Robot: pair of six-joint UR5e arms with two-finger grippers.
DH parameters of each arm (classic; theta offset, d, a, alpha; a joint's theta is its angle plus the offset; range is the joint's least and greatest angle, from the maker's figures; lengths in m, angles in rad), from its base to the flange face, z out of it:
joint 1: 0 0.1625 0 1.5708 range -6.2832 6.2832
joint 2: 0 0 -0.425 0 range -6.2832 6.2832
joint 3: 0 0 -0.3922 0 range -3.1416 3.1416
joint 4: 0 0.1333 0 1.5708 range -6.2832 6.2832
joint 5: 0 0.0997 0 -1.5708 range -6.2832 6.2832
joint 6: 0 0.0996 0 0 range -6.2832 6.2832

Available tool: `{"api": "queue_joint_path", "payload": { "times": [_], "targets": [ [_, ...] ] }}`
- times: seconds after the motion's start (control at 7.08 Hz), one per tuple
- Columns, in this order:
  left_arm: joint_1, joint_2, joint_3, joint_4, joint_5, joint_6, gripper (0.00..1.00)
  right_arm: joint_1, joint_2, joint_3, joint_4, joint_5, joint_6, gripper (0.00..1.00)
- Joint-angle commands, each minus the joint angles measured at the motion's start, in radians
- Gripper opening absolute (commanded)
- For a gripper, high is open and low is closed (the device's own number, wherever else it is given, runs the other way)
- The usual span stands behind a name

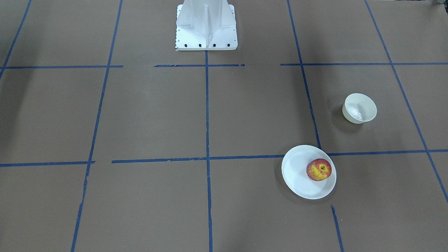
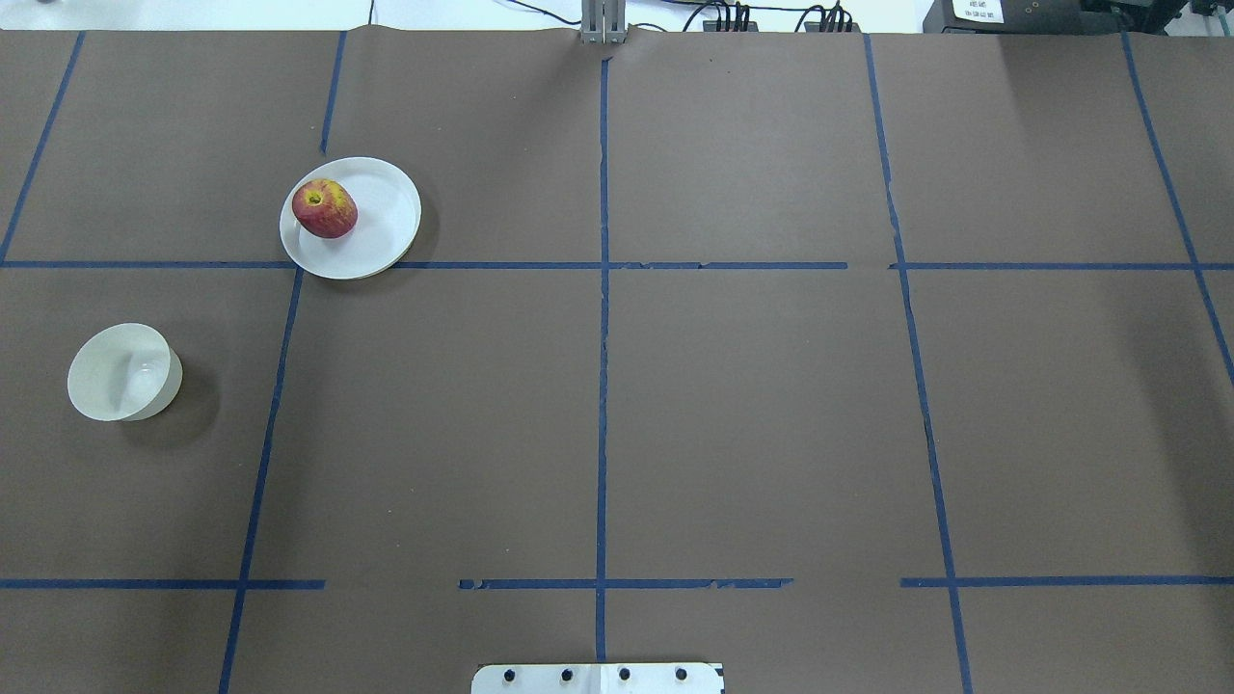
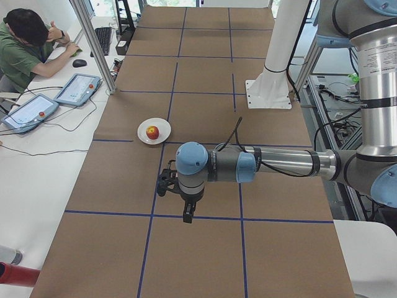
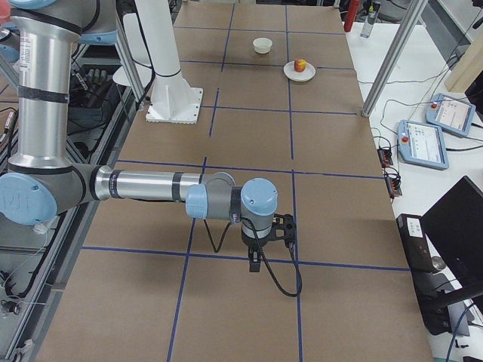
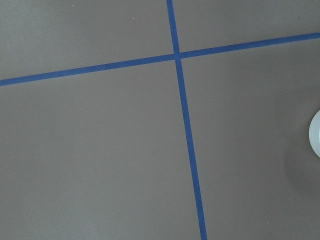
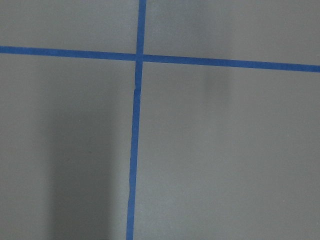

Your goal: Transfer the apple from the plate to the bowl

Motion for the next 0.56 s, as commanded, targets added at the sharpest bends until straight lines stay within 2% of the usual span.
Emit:
{"api": "queue_joint_path", "payload": {
  "times": [0.0, 0.28, 0.42],
  "targets": [
    [0.000, -0.004, -0.001, -0.006, -0.001, 0.000, 1.00, 0.000, 0.000, 0.000, 0.000, -0.001, 0.000, 1.00],
    [0.008, -0.044, -0.021, -0.010, 0.000, -0.068, 1.00, 0.000, 0.000, 0.000, 0.000, -0.001, 0.000, 1.00],
    [0.021, -0.116, -0.029, -0.009, 0.002, -0.183, 1.00, 0.000, 0.000, 0.000, 0.000, -0.001, 0.000, 1.00]
  ]
}}
